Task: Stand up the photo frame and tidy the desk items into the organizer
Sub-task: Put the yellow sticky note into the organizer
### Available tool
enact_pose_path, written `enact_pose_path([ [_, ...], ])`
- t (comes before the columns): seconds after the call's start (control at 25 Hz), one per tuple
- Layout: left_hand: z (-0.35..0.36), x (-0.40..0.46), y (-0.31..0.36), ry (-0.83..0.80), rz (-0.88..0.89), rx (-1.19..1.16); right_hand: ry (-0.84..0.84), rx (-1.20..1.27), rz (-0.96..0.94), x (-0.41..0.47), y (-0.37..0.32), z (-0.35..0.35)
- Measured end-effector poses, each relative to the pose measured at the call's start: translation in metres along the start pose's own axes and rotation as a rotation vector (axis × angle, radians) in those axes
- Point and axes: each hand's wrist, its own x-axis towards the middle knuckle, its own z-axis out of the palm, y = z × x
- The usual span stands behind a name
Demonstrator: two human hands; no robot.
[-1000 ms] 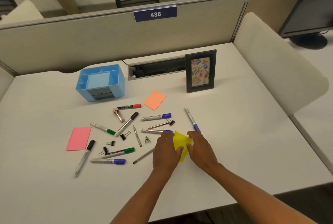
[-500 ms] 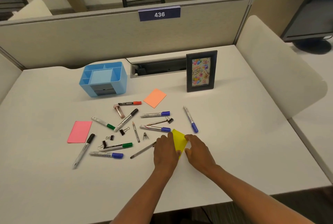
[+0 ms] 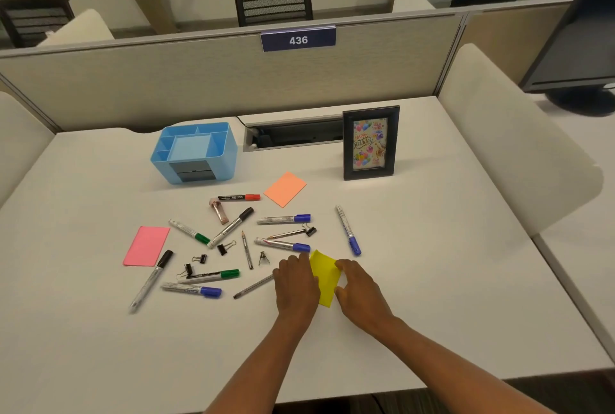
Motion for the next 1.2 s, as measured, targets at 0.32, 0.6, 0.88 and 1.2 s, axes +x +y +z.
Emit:
enact_pose_path([
  [0.32, -0.014, 0.003, 0.002, 0.057, -0.089, -0.212, 0.051, 0.069, -0.041, 0.003, 0.0, 0.001],
  [0.6, -0.034, 0.016, -0.015, 0.083, -0.119, -0.58, 0.328, 0.263, -0.103, 0.02, -0.026, -0.002],
  [0.88, -0.056, 0.046, -0.053, 0.112, 0.037, -0.787, 0.424, 0.285, -0.164, 0.052, -0.074, -0.012],
  [1.2, -0.086, 0.105, -0.111, 0.203, 0.059, -0.849, 0.459, 0.3, -0.239, 0.114, -0.142, -0.011],
])
